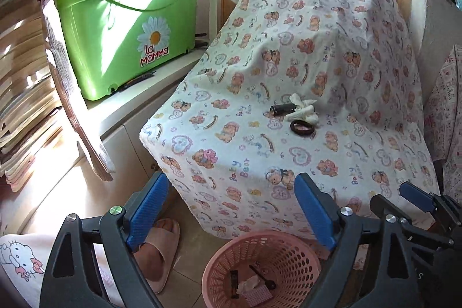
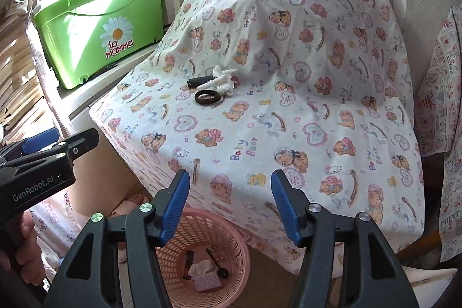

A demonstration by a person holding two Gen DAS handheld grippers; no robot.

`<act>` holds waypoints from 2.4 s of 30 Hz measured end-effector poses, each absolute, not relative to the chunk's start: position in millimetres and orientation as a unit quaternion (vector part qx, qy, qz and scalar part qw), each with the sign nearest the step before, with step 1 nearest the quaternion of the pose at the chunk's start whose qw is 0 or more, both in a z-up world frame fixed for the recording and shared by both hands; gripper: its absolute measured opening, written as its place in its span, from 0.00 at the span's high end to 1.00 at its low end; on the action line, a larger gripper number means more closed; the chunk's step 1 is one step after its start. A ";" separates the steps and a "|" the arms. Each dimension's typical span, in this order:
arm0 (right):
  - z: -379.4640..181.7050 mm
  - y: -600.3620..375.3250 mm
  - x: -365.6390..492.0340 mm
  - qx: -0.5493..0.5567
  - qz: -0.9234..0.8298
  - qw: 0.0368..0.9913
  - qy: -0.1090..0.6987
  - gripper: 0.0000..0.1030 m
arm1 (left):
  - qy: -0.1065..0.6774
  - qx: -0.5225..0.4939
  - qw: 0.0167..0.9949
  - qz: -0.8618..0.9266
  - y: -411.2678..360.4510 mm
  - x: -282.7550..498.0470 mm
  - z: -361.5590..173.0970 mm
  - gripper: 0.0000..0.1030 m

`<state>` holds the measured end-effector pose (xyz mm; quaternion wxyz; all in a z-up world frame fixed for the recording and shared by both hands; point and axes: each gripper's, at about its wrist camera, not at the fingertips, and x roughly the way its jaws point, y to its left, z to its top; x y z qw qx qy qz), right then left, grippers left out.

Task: Collect trash
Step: 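Move both tools back up to the chair toward the white tissue, then close the right gripper on the crumpled white tissue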

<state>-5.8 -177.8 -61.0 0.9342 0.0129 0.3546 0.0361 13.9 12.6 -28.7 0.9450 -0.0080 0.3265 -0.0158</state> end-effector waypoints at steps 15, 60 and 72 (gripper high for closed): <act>-35.3 -194.5 5.6 0.010 0.026 0.945 0.326 0.40 | 0.252 0.034 0.967 -0.023 2.5 24.9 24.2 0.02; -21.5 -219.7 127.2 0.076 0.035 0.935 0.345 0.33 | 0.303 0.026 0.952 0.013 22.1 130.9 10.6 0.05; -64.9 -202.9 192.7 0.103 0.107 0.895 0.421 0.46 | 0.350 0.016 0.936 0.017 23.8 155.6 -6.6 0.05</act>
